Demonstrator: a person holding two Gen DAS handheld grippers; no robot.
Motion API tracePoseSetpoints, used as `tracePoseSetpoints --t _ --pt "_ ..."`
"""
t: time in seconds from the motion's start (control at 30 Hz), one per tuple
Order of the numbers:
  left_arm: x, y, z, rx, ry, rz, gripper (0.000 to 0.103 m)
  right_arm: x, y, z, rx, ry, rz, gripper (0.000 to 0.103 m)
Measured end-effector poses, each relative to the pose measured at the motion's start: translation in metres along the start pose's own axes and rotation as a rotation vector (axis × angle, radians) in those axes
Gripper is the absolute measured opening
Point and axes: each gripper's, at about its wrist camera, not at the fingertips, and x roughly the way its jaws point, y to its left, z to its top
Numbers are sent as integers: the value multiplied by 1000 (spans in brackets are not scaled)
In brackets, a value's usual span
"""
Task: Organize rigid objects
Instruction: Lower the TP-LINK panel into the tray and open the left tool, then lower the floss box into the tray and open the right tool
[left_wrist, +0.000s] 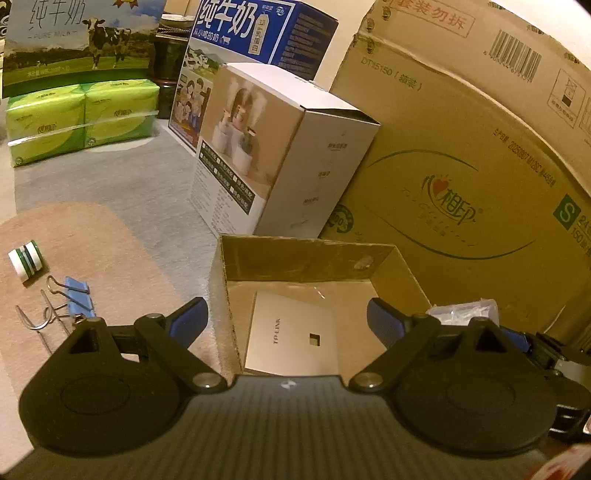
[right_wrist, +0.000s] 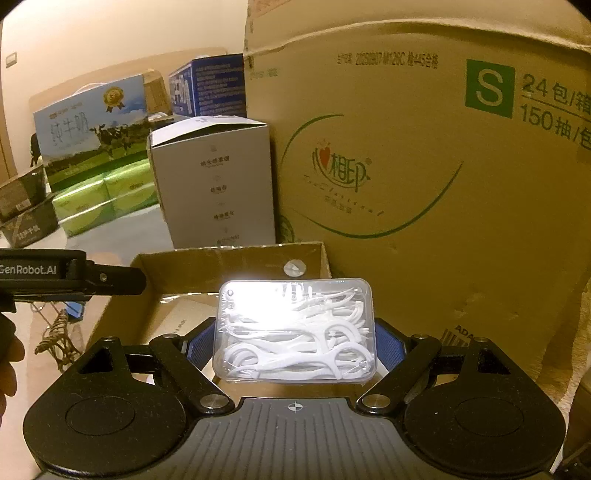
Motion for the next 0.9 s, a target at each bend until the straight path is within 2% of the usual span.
tracePoseSetpoints --t 0.9 --pt "-7 2 0 6 5 -1 92 4 12 4 -1 6 13 86"
